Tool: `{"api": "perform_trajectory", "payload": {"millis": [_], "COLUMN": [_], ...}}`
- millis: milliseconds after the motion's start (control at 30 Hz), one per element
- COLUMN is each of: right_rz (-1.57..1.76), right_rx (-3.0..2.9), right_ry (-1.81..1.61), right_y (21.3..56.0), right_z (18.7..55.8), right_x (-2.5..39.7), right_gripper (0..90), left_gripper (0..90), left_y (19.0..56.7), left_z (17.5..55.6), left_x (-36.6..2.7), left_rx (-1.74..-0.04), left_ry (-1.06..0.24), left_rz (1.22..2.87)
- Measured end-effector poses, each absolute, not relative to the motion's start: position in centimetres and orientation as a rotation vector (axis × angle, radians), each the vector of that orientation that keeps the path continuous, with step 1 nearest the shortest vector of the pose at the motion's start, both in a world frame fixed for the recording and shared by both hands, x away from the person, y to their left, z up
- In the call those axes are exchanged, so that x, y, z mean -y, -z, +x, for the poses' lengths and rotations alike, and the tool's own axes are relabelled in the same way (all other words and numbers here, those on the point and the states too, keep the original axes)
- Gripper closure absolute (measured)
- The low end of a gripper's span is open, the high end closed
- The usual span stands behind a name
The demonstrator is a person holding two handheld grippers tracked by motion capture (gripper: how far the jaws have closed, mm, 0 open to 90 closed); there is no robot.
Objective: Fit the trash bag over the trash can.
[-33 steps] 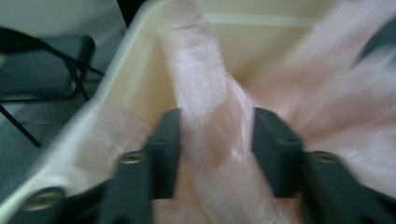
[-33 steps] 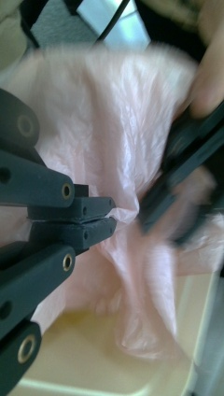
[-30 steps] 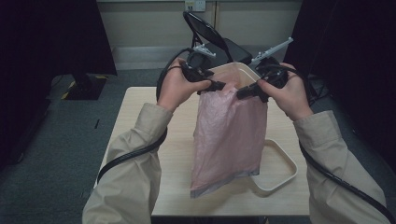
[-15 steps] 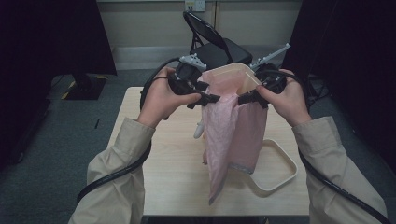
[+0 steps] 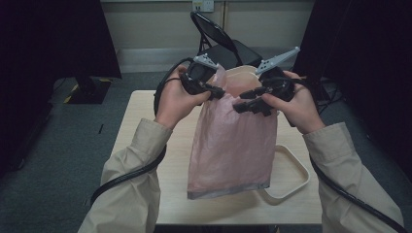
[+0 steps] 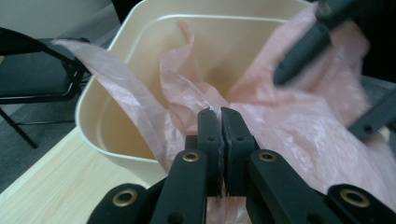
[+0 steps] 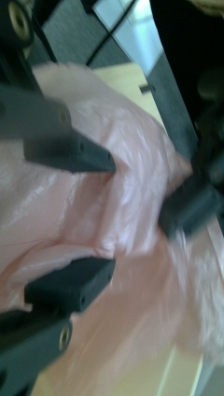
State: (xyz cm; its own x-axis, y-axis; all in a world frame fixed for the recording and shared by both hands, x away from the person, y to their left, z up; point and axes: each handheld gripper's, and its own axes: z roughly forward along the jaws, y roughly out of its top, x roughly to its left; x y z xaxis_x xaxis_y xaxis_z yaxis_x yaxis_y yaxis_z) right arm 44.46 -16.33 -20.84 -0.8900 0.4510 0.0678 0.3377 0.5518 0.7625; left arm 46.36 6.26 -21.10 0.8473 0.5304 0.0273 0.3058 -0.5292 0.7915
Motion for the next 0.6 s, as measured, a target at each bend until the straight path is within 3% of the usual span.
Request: {"api": "perform_trajectory", "payload": {"millis": [133, 200, 467, 533, 600], "right_rz": [0.675, 0.716, 0.827, 0.918, 0.977], "right_rx": [-2.719, -2.746, -2.65, -2.666, -2.702], "right_ry": [-1.275, -1.272, -1.37, -1.353, -1.262], "right_y": [21.2, 21.3, 20.3, 20.7, 21.6], "right_z": [45.0, 45.2, 46.5, 47.5, 48.0], "right_x": [16.0, 16.0, 17.1, 17.1, 16.6], "right_gripper": [79.8, 88.0, 90.0, 90.0, 90.0], "left_gripper": [87.1, 86.8, 82.7, 76.7, 63.2], "left_y": [21.5, 21.7, 21.9, 21.9, 21.8], "left_z": [47.1, 47.4, 48.0, 48.3, 48.4], "left_x": [-6.1, -6.0, -5.7, -5.8, -6.0], "left_rx": [-0.611, -0.609, -0.606, -0.617, -0.609], "left_ry": [-0.316, -0.3, -0.274, -0.269, -0.297], "left_rz": [2.171, 2.17, 2.181, 2.172, 2.149]}}
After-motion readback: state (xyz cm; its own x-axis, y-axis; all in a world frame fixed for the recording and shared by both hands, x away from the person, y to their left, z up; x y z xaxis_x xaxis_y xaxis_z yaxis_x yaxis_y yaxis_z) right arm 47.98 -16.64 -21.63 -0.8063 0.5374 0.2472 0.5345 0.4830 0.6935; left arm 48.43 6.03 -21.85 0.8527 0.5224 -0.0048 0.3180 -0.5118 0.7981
